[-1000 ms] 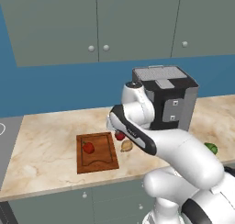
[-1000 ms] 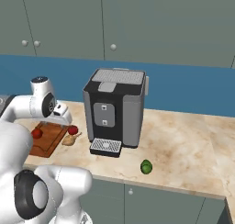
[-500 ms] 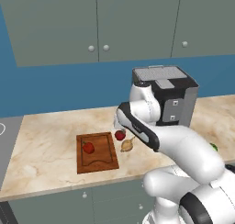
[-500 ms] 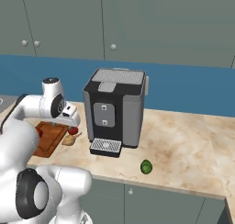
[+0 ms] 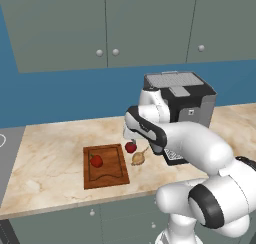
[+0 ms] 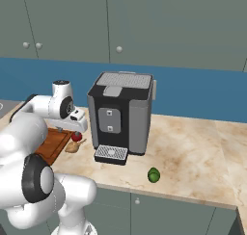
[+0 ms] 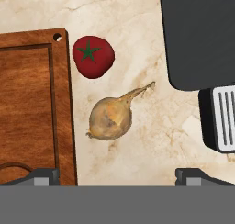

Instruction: Place the avocado, onion, tomato, and bell pepper on the cutting board.

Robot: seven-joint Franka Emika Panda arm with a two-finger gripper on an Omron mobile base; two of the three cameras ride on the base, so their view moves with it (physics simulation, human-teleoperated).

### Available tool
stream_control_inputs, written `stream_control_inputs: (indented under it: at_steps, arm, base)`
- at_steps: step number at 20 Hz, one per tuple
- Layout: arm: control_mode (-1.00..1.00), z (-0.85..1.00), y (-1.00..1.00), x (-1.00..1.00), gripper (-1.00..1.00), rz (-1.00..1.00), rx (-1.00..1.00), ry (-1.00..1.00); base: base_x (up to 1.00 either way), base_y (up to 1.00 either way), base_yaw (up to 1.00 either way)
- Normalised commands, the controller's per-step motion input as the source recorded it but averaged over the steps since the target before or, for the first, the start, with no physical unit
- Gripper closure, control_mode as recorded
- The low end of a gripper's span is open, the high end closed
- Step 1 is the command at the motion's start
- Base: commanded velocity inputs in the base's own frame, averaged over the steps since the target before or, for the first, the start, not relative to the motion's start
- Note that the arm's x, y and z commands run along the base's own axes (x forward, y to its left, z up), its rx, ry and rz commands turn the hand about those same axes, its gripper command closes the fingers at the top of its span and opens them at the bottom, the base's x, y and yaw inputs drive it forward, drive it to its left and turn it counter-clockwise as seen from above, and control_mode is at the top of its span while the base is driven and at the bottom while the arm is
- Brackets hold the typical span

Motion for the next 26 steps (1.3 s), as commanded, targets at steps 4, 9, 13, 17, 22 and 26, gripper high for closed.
stream_control_inputs:
  at_steps: [4, 9, 13, 17, 22, 26]
  arm:
    - [-1.00, -0.19, 0.00, 0.32, -1.00, -0.01, 0.00, 0.14]
    - [-1.00, -0.24, 0.00, 0.34, -1.00, 0.00, 0.00, 0.17]
    - [-1.00, -0.23, 0.00, 0.16, -1.00, 0.00, 0.00, 0.13]
    - [-1.00, -0.28, 0.00, 0.06, -1.00, 0.00, 0.00, 0.11]
    - [-1.00, -0.30, 0.00, 0.11, -1.00, 0.00, 0.00, 0.10]
    - [-1.00, -0.30, 0.00, 0.11, -1.00, 0.00, 0.00, 0.12]
  base:
    - [0.00, 0.00, 0.00]
    - [0.00, 0.00, 0.00]
    - [0.00, 0.00, 0.00]
    - [0.00, 0.00, 0.00]
    - [0.00, 0.00, 0.00]
    - [0.00, 0.00, 0.00]
